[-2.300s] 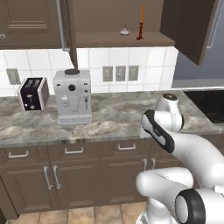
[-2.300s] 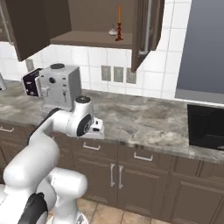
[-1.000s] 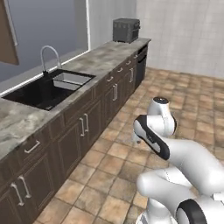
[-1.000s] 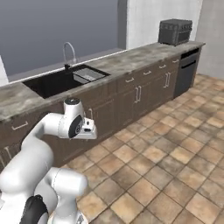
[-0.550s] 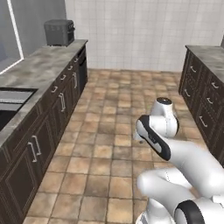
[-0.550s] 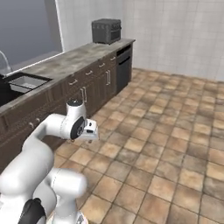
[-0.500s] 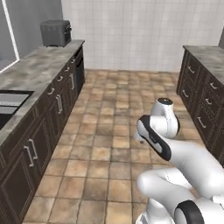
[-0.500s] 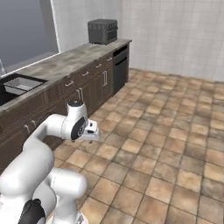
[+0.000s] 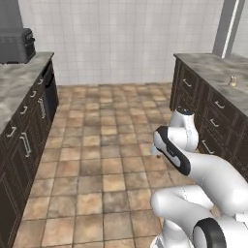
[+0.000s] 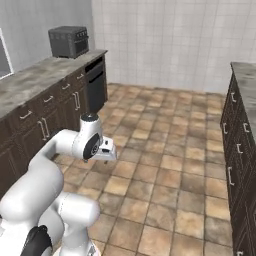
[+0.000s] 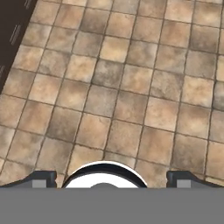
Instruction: Pick the candle and candle from the dining table and place them in the open cabinet. Close the cabinet after placing the objects.
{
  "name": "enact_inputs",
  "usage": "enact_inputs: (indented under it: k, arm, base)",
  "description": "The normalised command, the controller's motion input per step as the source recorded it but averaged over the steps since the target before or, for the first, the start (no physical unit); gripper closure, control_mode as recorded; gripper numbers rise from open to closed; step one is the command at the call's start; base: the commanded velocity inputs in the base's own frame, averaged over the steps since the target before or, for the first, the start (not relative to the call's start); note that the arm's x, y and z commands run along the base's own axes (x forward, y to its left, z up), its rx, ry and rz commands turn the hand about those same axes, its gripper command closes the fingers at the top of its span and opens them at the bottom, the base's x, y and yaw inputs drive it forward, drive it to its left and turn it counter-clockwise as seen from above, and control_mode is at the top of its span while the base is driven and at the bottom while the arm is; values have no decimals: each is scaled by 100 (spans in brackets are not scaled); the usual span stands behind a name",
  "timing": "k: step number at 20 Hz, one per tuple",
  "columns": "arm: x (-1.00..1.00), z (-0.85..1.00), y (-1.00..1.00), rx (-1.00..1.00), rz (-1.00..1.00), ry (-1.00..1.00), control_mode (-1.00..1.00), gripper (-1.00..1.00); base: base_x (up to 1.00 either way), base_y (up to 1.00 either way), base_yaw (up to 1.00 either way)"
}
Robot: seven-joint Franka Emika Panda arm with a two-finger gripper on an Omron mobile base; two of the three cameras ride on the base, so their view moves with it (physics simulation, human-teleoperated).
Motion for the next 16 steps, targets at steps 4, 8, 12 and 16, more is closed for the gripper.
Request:
enact_inputs:
  k: [4,8,12,16]
  arm:
    - [0,0,0,0,0,0,100,-100]
    - [0,0,0,0,0,0,100,-100]
    - [0,0,0,0,0,0,100,-100]
    - [0,0,0,0,0,0,100,-100]
  base:
    - [100,0,-35]
    - [100,0,-32]
    - [100,0,-32]
    - [100,0,-32]
